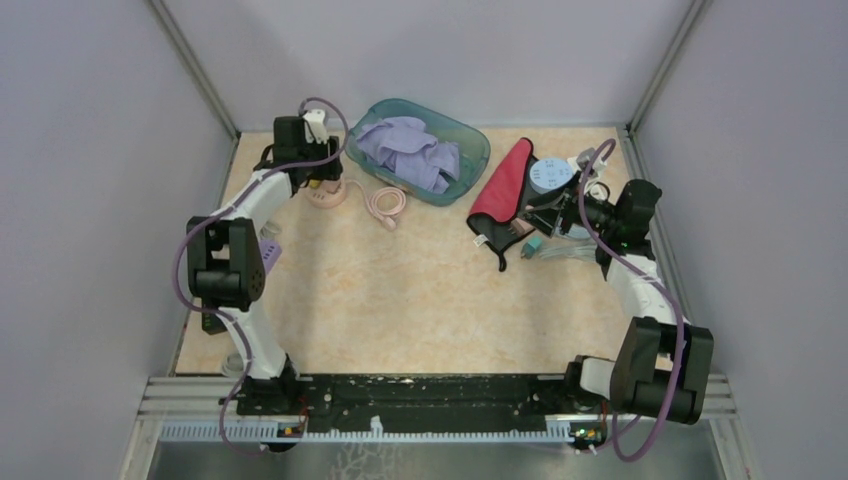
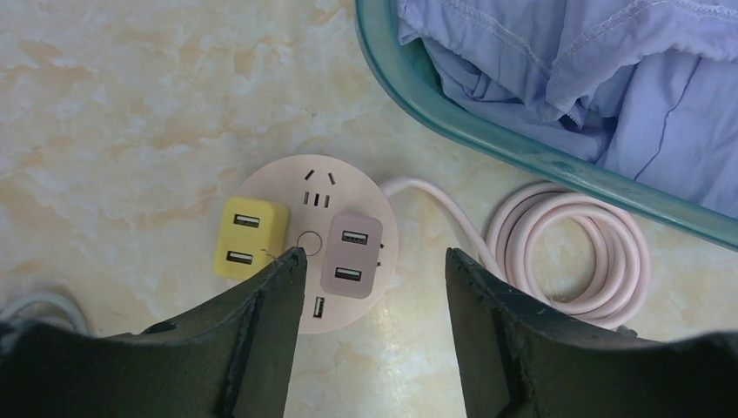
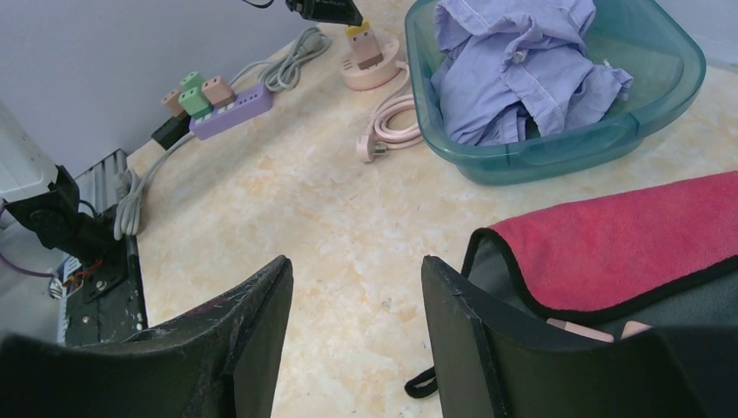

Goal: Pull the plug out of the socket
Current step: Move the socket to the center of the board.

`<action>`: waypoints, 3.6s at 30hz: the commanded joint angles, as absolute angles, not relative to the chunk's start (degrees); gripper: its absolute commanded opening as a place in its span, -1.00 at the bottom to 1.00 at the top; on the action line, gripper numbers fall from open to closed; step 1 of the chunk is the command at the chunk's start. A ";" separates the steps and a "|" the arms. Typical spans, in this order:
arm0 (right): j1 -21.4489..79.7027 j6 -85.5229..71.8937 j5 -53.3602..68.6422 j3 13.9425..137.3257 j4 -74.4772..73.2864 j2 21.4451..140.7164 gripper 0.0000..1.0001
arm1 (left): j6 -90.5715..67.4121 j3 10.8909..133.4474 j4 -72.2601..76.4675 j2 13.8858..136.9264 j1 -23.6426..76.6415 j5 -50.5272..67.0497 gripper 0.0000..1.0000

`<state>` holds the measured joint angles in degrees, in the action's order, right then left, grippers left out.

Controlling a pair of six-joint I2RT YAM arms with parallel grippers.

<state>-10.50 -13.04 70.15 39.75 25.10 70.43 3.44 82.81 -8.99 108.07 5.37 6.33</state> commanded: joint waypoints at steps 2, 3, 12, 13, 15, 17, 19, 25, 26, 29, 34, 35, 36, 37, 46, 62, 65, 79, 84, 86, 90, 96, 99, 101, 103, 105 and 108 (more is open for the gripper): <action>-9.84 -11.52 70.70 40.34 26.94 69.92 0.12 | 2.37 84.44 -9.57 110.25 5.46 6.31 0.28; -9.84 -11.45 70.69 40.34 26.90 69.88 0.12 | 2.28 84.51 -9.67 110.68 5.48 6.22 0.27; -9.23 -10.76 70.69 40.34 26.37 70.56 0.12 | 1.46 85.61 -10.80 113.45 5.50 4.64 0.14; -9.23 -10.68 70.62 40.34 26.28 70.57 0.12 | 1.35 85.75 -11.00 113.83 5.50 4.52 0.14; -9.15 -10.57 70.67 40.34 26.15 70.58 0.12 | 1.27 86.02 -11.24 114.43 5.47 4.69 0.11; -9.14 -10.46 70.70 40.34 26.05 70.66 0.12 | 1.17 86.28 -11.64 114.94 5.45 5.15 0.10; -9.06 -10.42 70.68 40.34 26.02 70.71 0.12 | 1.18 86.51 -11.73 115.25 5.45 5.35 0.04; -8.88 -10.25 70.73 40.43 25.81 70.84 0.12 | 1.24 86.64 -11.85 115.40 5.45 5.65 -0.19; -8.79 -10.22 70.78 40.43 25.73 70.84 0.12 | 1.21 86.66 -11.92 115.46 5.45 5.65 -0.24; -8.79 -10.11 70.75 40.52 25.58 70.77 0.12 | 1.44 86.73 -12.15 115.42 5.47 5.78 -0.44; -8.79 -10.10 70.95 40.69 25.37 70.62 0.12 | 2.34 86.63 -12.84 113.86 5.67 6.63 -0.95; -8.83 -10.11 71.02 40.74 25.21 70.58 0.12 | 2.27 86.26 -13.03 113.25 5.79 6.74 -0.99; -8.78 -10.11 71.04 40.82 25.10 70.48 0.12 | 2.24 85.59 -13.11 112.23 6.03 6.58 -1.00; -8.79 -10.17 71.02 40.86 25.10 70.30 0.12 | 2.38 84.55 -13.05 110.97 6.51 6.07 -1.00; -8.61 -12.57 71.77 41.00 26.92 68.62 0.12 | -5.52 80.41 -26.48 104.48 13.99 -2.56 -1.00; -7.47 -13.94 72.29 40.81 28.46 67.21 0.12 | -24.12 39.75 -9.97 69.06 33.95 6.89 -1.00; -7.47 -13.71 72.30 40.80 28.28 67.22 0.12 | -28.57 36.98 -9.62 66.55 39.60 2.91 -1.00; -7.45 -12.33 72.04 40.78 27.03 67.15 0.12 | -34.49 37.95 -6.80 72.57 53.60 -7.01 -0.36; -7.48 -12.21 72.08 40.78 26.89 67.18 0.12 | -34.58 38.86 -5.90 73.53 54.39 -6.08 0.07; -7.47 -12.13 72.12 40.78 26.94 67.28 0.12 | -34.35 39.10 -5.99 72.72 54.61 -5.99 0.17; -7.51 -11.98 72.19 40.78 26.73 67.27 0.12 | -33.87 39.66 -6.84 69.74 54.99 -5.94 0.27; -7.43 -11.63 72.46 40.87 26.51 67.34 0.12 | -31.42 38.91 -6.05 62.29 55.46 -3.23 0.33; -7.46 -11.59 73.11 40.85 26.73 67.38 0.12 | -29.01 36.58 -3.91 57.40 55.50 -1.95 0.33; -7.40 -12.51 74.16 40.60 28.38 67.34 0.12 | -27.45 34.32 -2.73 53.65 55.39 -2.90 0.33; -7.47 -14.65 74.87 39.77 31.62 67.31 0.12 | -26.34 32.00 -2.13 49.75 55.37 -5.55 0.36; -7.38 -16.25 75.31 39.10 33.98 67.24 0.12 | -25.93 29.63 -2.29 46.21 55.37 -9.34 0.48; -7.16 -16.27 75.43 38.94 34.33 67.45 0.12 | -25.86 25.95 -3.00 42.08 55.37 -14.20 0.80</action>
<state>-7.88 -15.18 73.43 39.35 28.93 68.62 -27.57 29.91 -3.38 45.93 55.05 -7.42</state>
